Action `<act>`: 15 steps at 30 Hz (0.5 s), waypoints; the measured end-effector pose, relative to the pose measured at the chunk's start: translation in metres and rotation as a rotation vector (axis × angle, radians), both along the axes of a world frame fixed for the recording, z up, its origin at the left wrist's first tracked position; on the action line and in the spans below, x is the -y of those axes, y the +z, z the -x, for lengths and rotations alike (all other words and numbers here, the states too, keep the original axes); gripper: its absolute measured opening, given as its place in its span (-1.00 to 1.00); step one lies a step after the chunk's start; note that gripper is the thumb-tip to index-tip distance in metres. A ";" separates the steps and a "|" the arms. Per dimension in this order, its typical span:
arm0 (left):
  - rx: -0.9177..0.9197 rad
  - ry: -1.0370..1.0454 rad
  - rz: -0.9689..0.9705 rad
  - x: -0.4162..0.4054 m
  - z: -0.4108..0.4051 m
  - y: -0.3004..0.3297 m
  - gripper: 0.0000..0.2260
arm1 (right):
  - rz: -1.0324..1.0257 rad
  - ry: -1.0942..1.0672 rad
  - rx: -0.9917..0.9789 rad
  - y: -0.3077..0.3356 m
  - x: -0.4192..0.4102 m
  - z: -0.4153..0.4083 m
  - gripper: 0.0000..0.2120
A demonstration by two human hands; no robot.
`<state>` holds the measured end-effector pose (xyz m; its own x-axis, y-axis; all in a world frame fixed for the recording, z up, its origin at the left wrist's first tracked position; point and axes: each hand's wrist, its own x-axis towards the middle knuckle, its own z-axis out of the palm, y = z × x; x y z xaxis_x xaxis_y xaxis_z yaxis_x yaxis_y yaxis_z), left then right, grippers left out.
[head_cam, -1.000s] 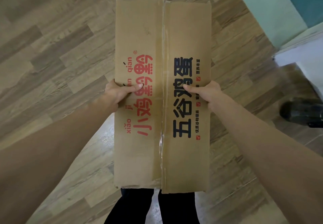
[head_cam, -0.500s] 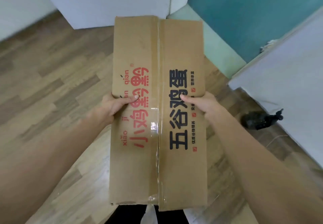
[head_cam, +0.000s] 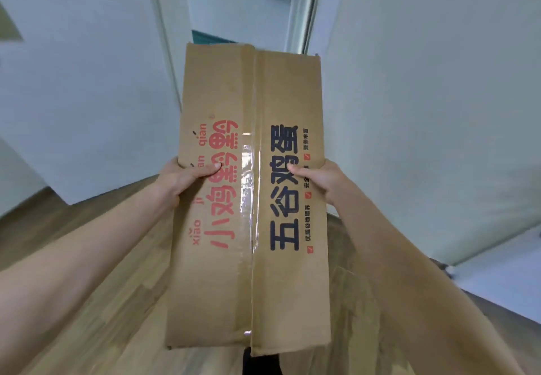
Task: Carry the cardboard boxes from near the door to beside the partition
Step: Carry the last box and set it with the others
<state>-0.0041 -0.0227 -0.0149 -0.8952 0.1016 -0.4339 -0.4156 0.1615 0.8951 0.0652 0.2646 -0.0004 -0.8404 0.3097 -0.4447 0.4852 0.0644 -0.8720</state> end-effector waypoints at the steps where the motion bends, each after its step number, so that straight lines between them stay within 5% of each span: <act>1: -0.028 -0.043 -0.017 -0.009 -0.023 0.013 -0.28 | -0.004 -0.034 -0.034 0.015 -0.007 -0.037 -0.37; 10: -0.104 -0.406 -0.083 -0.149 -0.199 0.098 -0.40 | -0.052 -0.435 -0.157 0.099 -0.087 -0.316 -0.67; 15: -0.076 -0.673 -0.086 -0.266 -0.323 0.100 -0.41 | -0.076 -0.689 -0.128 0.091 -0.155 -0.486 -0.58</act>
